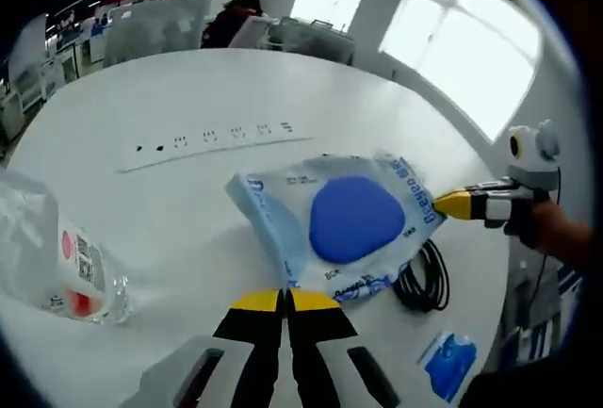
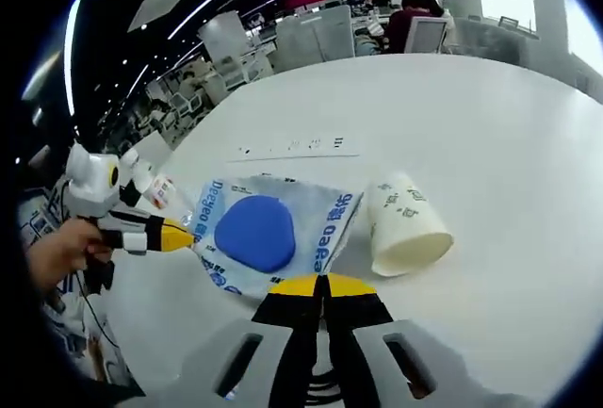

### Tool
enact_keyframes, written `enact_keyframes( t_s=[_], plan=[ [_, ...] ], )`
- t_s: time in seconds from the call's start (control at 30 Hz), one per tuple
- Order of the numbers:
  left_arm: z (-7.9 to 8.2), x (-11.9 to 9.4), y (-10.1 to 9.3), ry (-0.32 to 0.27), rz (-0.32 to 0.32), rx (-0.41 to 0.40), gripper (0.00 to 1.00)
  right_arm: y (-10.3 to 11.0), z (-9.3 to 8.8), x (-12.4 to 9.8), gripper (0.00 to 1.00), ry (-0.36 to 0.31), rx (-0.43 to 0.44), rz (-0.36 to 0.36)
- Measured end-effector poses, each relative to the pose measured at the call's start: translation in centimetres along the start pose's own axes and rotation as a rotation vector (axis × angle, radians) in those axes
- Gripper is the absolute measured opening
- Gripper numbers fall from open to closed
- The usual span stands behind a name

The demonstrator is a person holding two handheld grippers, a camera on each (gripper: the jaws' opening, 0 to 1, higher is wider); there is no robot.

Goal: Arrange the tabletop items into an orderly group along one side of the table until the central work area is clear of visible clutter.

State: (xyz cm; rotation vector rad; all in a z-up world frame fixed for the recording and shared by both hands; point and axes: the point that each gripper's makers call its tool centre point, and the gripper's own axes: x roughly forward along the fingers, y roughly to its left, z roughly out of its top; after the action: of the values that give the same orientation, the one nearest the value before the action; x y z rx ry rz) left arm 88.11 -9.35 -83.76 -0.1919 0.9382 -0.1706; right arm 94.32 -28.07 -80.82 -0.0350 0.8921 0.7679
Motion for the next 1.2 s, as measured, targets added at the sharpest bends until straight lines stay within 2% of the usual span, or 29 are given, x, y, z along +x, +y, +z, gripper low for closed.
enact_keyframes(
  t_s=[0.07, 0.27, 0.47, 0.57, 0.63, 0.7, 0.77, 0.83, 0.9, 1.03, 1.2],
  plan=[
    [-0.1, 0.4, 0.1, 0.005, -0.001, -0.006, 0.0, -0.2, 0.1, -0.1, 0.0, -0.001, 0.002, -0.004],
    [-0.4, 0.8, 0.6, 0.015, 0.018, -0.017, 0.0, -0.5, 0.5, 1.4, 0.0, -0.002, -0.016, -0.016],
    [-0.6, 1.5, 1.0, 0.036, 0.025, -0.022, 0.0, -1.0, 0.0, 2.8, 0.0, 0.014, -0.041, -0.037],
    [-0.5, 1.6, 1.0, 0.034, 0.044, 0.024, 0.0, -1.3, -0.4, 3.2, 0.0, 0.025, -0.063, -0.049],
    [-0.4, 1.7, 1.5, 0.025, 0.071, 0.075, 0.0, -1.7, -0.6, 3.5, 0.0, 0.035, -0.13, -0.059],
    [-0.7, 1.8, 1.2, 0.033, 0.076, 0.087, 0.0, -1.8, -0.5, 3.5, 0.0, 0.026, -0.157, -0.076],
    [-0.7, 2.1, 1.2, 0.035, 0.075, 0.101, 0.0, -1.8, -0.3, 3.5, 0.0, 0.011, -0.148, -0.078],
    [-0.9, 2.0, 1.4, 0.037, 0.091, 0.161, 0.03, -1.6, -0.2, 3.5, 0.0, 0.006, -0.129, -0.06],
    [-0.7, 2.0, 1.7, 0.026, 0.104, 0.176, 0.07, -1.5, 0.0, 3.2, 0.0, -0.011, -0.165, -0.07],
    [-0.6, 2.0, 1.1, 0.007, 0.072, 0.159, 0.2, -0.7, 0.3, 2.6, 0.0, -0.046, -0.183, -0.065],
    [-1.5, 1.9, 0.8, 0.012, 0.06, 0.161, 0.24, 0.1, 1.2, 1.4, 0.03, -0.13, -0.136, -0.062]
  ],
)
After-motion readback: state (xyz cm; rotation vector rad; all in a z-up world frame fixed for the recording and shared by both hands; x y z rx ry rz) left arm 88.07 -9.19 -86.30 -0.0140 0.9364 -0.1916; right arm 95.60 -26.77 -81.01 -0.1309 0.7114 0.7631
